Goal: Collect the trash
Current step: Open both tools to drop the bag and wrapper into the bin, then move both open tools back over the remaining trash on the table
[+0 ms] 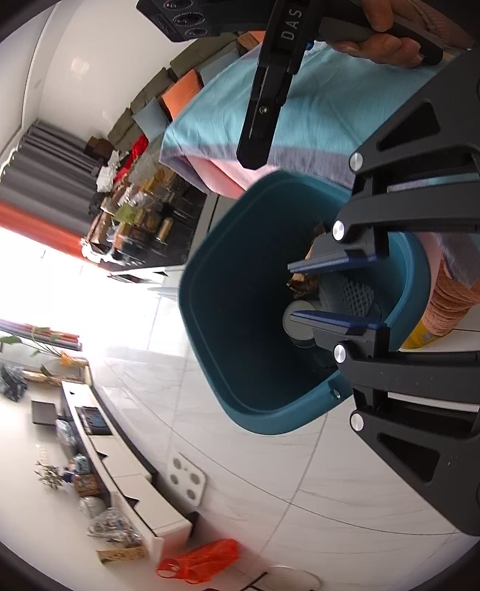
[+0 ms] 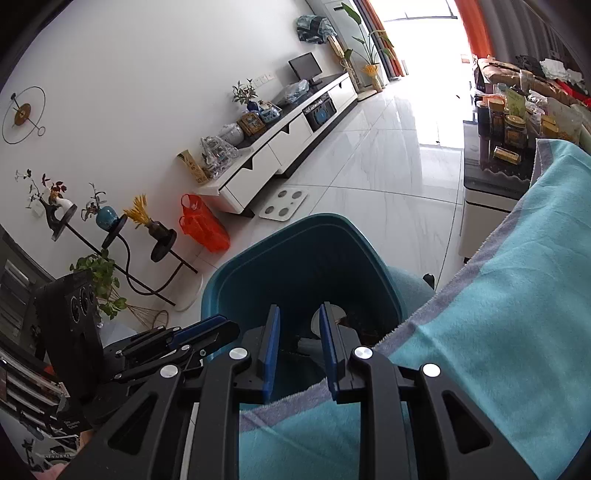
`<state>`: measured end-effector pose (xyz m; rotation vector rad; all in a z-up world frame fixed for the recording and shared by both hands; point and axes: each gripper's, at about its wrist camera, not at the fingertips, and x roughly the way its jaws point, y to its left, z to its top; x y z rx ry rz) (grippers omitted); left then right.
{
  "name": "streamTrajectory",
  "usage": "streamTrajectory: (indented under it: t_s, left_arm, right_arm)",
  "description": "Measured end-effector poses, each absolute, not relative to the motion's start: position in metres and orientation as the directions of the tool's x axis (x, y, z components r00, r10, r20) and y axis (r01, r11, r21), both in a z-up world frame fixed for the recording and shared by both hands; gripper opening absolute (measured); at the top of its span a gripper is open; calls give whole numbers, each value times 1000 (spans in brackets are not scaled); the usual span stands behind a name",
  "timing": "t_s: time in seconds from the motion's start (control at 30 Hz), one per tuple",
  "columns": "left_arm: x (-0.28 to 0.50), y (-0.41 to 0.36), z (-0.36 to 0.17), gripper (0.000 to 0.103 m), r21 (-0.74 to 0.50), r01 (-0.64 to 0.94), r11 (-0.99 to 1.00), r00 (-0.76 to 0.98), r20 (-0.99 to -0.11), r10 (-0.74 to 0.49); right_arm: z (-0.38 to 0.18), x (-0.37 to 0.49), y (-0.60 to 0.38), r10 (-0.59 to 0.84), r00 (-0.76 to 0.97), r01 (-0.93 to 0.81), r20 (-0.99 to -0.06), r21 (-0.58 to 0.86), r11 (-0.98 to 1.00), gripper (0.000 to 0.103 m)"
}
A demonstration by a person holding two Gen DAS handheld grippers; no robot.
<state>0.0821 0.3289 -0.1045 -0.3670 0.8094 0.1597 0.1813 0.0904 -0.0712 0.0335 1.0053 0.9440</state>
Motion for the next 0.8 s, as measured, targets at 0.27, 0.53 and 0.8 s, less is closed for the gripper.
streamTrajectory:
  t_s: [0.27, 0.53, 0.8]
  left_arm:
    - [65, 295, -72, 37, -252, -164, 954, 754, -655, -43]
    - [61, 223, -47, 43, -237, 32, 971, 786, -594, -171]
    - [64, 146, -40, 46, -226, 202, 953, 758, -581, -298]
  right_arm:
    - [-43, 159, 49, 722, 255, -677, -643, 414, 608, 22]
    - [-19, 130, -20, 719, 367, -664, -590, 375, 646, 27]
    - [-10, 98, -103, 666, 497, -588, -556, 348, 730, 32]
